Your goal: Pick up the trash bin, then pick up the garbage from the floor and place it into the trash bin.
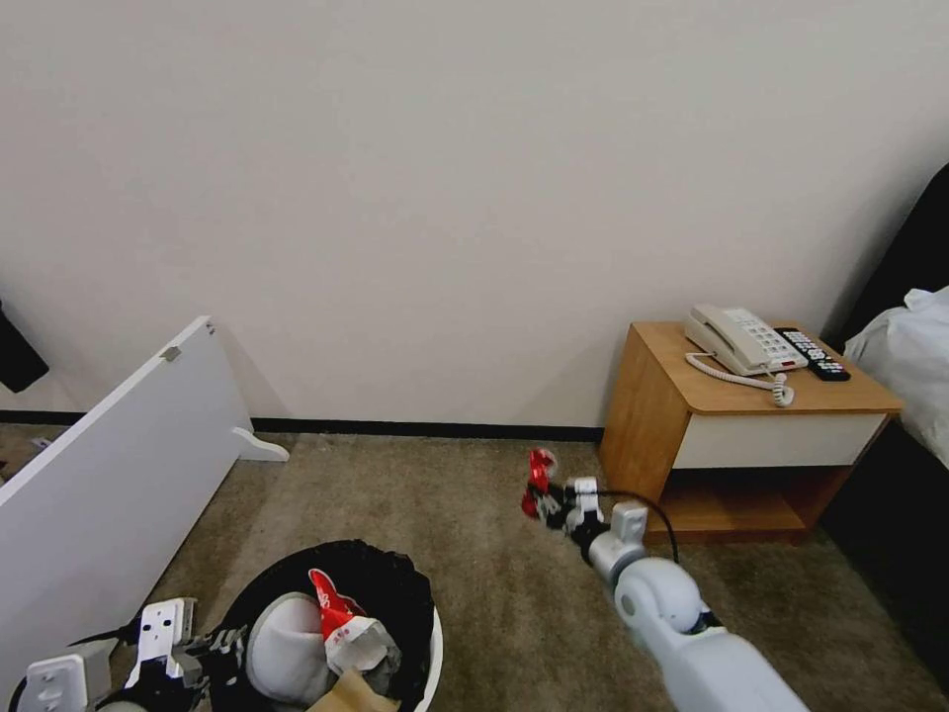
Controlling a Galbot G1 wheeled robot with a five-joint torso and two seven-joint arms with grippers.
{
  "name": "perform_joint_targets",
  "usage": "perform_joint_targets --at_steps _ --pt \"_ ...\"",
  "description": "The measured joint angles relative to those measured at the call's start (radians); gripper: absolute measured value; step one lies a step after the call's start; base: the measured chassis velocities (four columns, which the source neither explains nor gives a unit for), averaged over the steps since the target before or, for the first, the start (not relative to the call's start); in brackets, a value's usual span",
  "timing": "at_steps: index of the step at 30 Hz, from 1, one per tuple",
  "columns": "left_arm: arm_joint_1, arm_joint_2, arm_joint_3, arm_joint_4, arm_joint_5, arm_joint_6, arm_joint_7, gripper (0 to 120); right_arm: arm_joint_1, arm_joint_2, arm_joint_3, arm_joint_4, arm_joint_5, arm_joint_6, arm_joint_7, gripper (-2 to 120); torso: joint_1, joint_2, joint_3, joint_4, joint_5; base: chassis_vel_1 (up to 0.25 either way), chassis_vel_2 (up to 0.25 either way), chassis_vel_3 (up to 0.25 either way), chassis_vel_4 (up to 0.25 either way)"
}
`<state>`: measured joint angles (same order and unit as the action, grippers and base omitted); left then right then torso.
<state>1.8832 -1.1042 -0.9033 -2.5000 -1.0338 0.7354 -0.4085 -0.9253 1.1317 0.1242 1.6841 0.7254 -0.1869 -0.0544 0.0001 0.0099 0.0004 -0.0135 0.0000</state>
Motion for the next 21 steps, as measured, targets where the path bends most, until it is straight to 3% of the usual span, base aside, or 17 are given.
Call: perform_joint_targets --at_steps 8,13,21 --pt "0.010 0.010 -0.006 0.000 -0.006 0.000 -0.001 4 0.080 -0.047 -0.097 0.189 0.165 0.112 -0.042 28 0.000 0.000 0.000 0.0006 0.0000 0.000 0.000 0.000 0.000" --pt "0.010 0.003 -0.002 0.000 -0.004 0.000 0.000 4 0.195 -0.087 -0.239 0.273 0.321 0.262 -0.173 28 0.000 0.000 0.000 0.0003 -0.0002 0.000 0.000 0.000 0.000" --pt "0.010 -0.003 -0.005 0.000 -0.003 0.000 0.000 4 0.311 -0.092 -0.393 0.265 0.363 0.364 -0.371 28 0.000 0.000 0.000 0.0003 -0.0001 0.000 0.000 0.000 0.000"
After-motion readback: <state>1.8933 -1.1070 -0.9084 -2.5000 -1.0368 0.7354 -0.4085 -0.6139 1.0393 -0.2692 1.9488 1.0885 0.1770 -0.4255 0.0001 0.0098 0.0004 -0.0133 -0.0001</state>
